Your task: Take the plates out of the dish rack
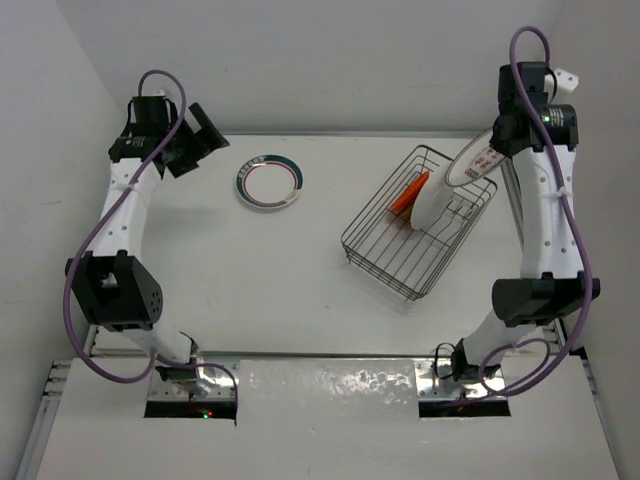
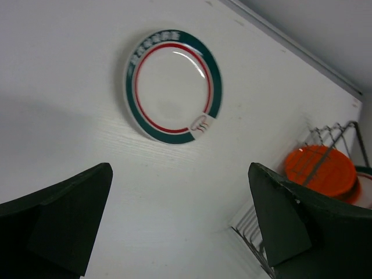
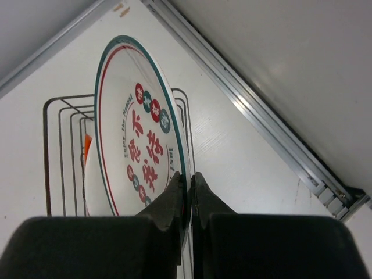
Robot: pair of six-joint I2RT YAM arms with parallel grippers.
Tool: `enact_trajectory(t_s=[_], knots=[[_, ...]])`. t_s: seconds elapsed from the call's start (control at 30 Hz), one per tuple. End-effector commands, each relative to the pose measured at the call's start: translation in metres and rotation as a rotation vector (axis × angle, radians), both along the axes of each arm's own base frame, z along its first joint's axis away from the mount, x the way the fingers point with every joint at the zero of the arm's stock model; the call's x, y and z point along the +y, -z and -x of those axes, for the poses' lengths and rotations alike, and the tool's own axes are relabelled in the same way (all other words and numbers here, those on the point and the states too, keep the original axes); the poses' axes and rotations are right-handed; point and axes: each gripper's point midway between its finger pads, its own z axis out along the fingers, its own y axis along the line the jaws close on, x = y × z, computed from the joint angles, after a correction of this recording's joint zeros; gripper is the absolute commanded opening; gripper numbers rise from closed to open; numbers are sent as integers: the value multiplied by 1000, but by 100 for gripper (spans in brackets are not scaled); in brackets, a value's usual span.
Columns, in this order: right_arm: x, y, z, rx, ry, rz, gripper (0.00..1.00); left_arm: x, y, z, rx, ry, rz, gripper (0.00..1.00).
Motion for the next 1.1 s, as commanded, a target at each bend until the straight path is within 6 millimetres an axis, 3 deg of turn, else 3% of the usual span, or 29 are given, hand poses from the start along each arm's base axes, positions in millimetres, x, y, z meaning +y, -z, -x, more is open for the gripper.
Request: enact_trajectory(t_s=[0.0,0.03,0.07,0.1,0.13,0.17,0.2,0.23,0.27,0.3,0.37,0.53,0.63,0.7,0.73,0.77,0.9,0.93,0.97,1.0,1.03,1.07], knots=[[1,-37,23,-73,-53,40,0,-59,-56,-17,-202,257,131,100],[4,-44,25,-125,-76,34,0,-71,-61,-17,-220,302,159,100],[16,-46,22,-149,-147,7,0,-107,-60,-14,-215,401,203,100],[27,-31,18,-136,-214,-25,0,-123,-71,-17,-249,444,212,100],[41,-59,10,-288,-305,-31,0,-141,-74,-15,-250,493,237,100],[81,-63,-1,-366,-520,-134,0,-173,-78,-14,-258,565,259,100],[105,-38,-7,-368,-637,-195,0,-191,-82,-12,-265,612,285,100],[122,-68,-13,-523,-715,-233,0,-210,-86,-5,-256,667,343,100],[152,-68,-10,-554,-855,-330,0,-231,-91,-3,-275,712,366,100],[165,-55,-12,-553,-903,-395,0,-241,-94,-2,-280,724,386,100],[186,-71,-17,-666,-964,-512,0,-256,-94,-1,-274,741,425,100],[218,-67,-20,-793,-1049,-730,0,-262,-69,-4,-193,734,429,97],[232,-62,-27,-784,-1068,-768,0,-264,-57,0,-169,755,451,85],[239,-58,-32,-781,-1074,-790,0,-265,-56,1,-167,756,468,44],[239,-57,-34,-782,-1059,-809,0,-264,-53,2,-153,749,465,14],[241,-53,-36,-784,-1055,-816,0,-263,-49,0,-148,742,455,2],[244,-35,-42,-756,-1029,-881,0,-255,-34,-9,-113,700,450,0],[245,-30,-42,-740,-1031,-888,15,-251,-30,-12,-116,683,453,0],[243,-16,-42,-683,-996,-907,47,-243,-26,-19,-110,629,447,0],[237,-4,-43,-632,-969,-856,88,-219,-17,-29,-103,542,429,0],[215,-15,-54,-645,-874,-736,99,-198,-6,-34,-72,450,408,0],[194,27,-42,-438,-727,-675,99,-168,8,-46,-44,297,376,0]])
